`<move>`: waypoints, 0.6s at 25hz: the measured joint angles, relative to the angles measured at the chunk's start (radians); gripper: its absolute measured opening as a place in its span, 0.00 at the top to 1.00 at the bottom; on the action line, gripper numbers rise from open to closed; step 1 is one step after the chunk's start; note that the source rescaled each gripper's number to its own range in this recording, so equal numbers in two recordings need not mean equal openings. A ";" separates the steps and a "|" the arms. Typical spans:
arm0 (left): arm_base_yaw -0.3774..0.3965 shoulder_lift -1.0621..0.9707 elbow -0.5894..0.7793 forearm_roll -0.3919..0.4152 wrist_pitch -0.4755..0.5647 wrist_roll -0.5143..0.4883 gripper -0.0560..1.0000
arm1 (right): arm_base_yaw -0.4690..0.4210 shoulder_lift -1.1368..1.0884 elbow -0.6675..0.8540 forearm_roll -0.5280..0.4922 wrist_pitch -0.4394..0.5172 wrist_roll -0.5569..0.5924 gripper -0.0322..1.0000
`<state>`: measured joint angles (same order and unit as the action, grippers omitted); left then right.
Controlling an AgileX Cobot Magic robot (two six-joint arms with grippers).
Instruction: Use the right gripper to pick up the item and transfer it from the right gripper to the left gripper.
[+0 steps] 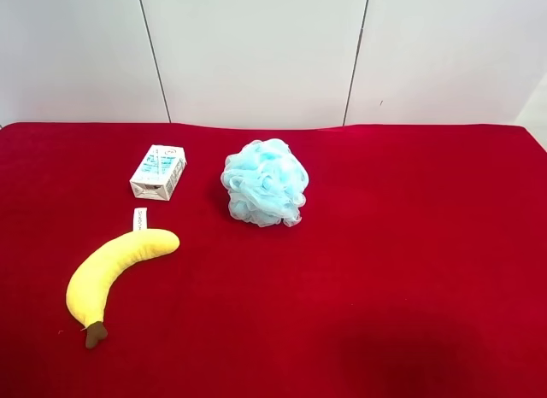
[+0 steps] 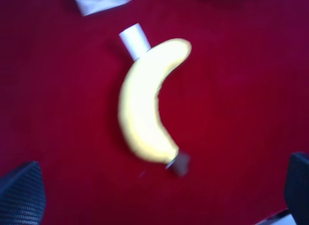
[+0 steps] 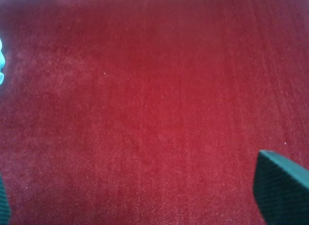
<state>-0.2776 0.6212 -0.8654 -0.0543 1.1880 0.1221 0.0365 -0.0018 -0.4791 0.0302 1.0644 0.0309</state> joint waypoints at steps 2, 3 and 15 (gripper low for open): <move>0.000 -0.119 0.056 0.007 0.007 -0.002 0.00 | 0.000 0.000 0.000 0.000 0.000 0.000 0.00; 0.000 -0.164 0.087 0.007 0.007 -0.002 0.00 | 0.000 0.000 0.000 0.000 0.000 0.000 0.00; 0.000 -0.559 0.321 -0.022 -0.056 -0.006 0.00 | 0.000 0.000 0.000 0.000 0.000 0.000 0.00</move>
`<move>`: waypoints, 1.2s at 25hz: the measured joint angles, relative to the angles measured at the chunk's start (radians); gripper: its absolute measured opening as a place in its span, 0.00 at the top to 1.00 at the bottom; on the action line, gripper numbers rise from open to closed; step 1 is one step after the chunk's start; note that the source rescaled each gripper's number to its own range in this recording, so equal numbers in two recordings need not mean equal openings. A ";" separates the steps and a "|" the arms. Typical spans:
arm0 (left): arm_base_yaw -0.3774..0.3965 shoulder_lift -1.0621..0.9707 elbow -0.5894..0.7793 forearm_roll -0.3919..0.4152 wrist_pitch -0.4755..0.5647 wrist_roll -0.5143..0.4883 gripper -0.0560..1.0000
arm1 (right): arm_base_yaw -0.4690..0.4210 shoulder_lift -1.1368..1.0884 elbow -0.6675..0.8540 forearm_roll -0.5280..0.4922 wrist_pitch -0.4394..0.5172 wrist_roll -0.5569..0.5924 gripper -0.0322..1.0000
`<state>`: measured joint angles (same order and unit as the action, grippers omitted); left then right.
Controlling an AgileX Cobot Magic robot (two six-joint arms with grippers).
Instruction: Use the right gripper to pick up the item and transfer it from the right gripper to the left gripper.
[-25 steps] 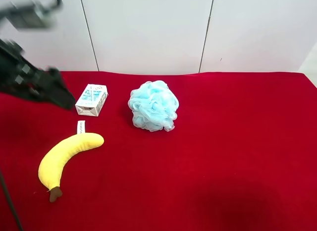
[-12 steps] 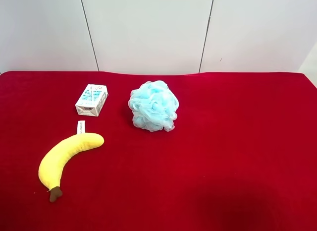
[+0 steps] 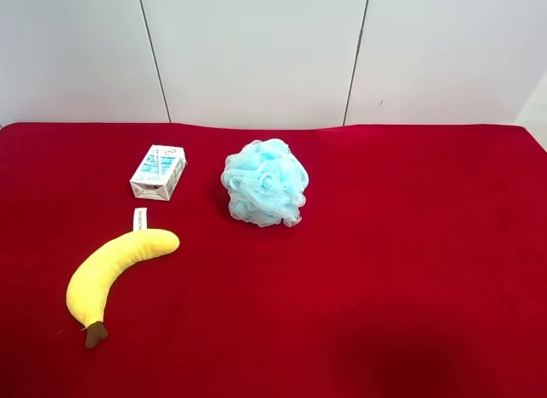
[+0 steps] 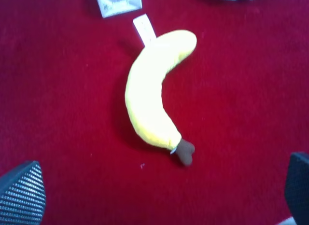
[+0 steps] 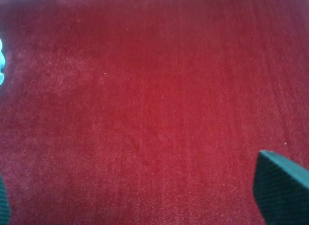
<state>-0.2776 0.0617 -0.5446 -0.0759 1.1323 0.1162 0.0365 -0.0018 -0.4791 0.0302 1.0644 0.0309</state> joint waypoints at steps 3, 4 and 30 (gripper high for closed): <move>0.000 -0.017 0.026 0.002 -0.056 -0.023 0.00 | 0.000 0.000 0.000 0.000 0.000 0.000 0.00; 0.000 -0.014 0.030 0.009 -0.057 -0.035 0.00 | 0.000 0.000 0.000 0.000 0.000 0.000 0.00; 0.267 -0.066 0.033 0.027 -0.064 -0.068 0.00 | -0.050 0.000 0.000 0.000 0.000 0.000 0.00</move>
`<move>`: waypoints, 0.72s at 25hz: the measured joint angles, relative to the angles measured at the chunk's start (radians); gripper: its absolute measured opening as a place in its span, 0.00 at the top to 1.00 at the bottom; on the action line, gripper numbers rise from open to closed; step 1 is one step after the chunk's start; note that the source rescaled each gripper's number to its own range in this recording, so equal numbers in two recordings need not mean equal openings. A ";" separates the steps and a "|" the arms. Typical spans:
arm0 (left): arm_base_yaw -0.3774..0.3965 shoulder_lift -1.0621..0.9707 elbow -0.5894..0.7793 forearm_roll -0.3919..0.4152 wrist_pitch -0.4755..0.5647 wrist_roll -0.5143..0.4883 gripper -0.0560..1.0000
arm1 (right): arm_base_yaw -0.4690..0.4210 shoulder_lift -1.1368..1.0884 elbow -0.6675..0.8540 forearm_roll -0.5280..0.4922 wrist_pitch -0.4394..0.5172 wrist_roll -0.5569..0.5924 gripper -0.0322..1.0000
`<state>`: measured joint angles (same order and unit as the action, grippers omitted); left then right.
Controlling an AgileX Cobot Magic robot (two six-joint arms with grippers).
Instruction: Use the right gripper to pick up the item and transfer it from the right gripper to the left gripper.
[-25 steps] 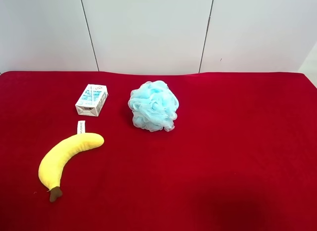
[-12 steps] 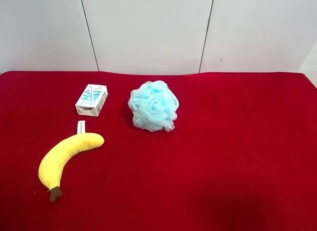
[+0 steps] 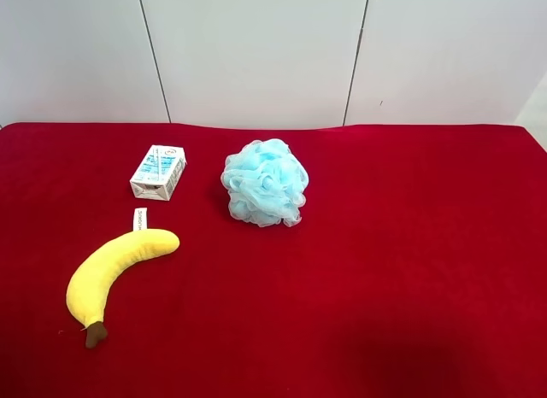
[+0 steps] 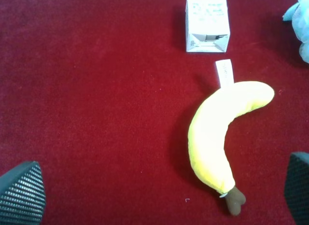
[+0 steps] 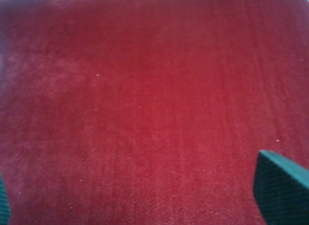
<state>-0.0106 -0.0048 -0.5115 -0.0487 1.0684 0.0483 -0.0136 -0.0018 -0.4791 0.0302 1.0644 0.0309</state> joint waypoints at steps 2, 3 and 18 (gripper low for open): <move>0.000 0.000 0.000 0.000 0.000 0.000 0.00 | -0.010 0.000 0.000 0.000 0.000 0.000 0.00; 0.000 0.000 0.000 0.000 0.000 0.000 0.00 | -0.011 0.000 0.000 0.000 0.000 0.000 0.00; 0.000 0.000 0.000 0.000 0.000 0.000 0.00 | -0.011 0.000 0.000 0.000 0.000 0.000 0.00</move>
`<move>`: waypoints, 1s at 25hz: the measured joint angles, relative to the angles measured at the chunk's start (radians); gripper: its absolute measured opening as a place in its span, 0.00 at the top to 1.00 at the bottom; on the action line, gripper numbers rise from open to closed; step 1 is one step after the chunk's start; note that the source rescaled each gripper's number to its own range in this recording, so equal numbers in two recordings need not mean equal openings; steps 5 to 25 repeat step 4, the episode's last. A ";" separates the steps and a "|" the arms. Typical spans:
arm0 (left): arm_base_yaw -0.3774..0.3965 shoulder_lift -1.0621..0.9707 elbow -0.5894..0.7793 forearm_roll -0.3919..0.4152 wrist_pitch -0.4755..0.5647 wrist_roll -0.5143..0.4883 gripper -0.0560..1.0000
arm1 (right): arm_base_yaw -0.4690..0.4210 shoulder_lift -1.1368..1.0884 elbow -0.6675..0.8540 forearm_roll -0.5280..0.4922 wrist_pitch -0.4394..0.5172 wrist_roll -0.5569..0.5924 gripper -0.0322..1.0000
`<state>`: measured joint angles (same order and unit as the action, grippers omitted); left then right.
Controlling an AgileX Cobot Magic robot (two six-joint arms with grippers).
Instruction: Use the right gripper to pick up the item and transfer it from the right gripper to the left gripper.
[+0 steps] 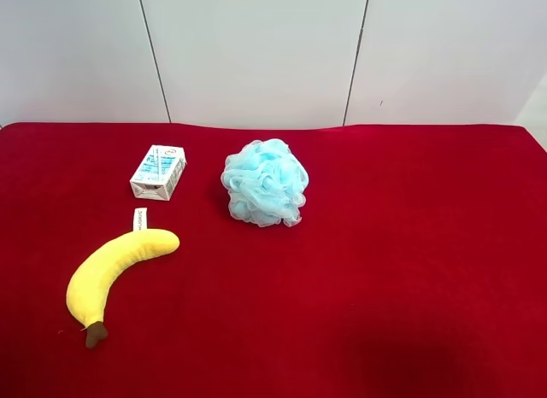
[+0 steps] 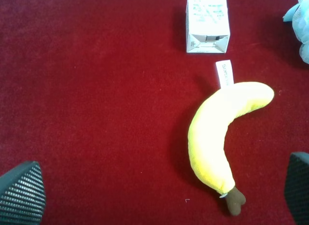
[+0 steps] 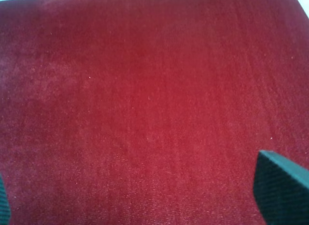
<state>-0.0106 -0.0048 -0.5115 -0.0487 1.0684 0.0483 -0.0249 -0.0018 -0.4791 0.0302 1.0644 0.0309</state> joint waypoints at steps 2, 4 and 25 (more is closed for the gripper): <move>0.000 0.000 0.000 0.000 0.000 0.000 0.00 | 0.000 0.000 0.000 0.000 0.000 0.000 0.00; 0.000 0.000 0.000 0.000 0.000 0.000 0.00 | 0.000 0.000 0.000 0.000 0.000 0.000 0.00; 0.000 0.000 0.000 0.000 0.000 0.000 0.00 | 0.000 0.000 0.000 0.000 0.000 0.000 0.00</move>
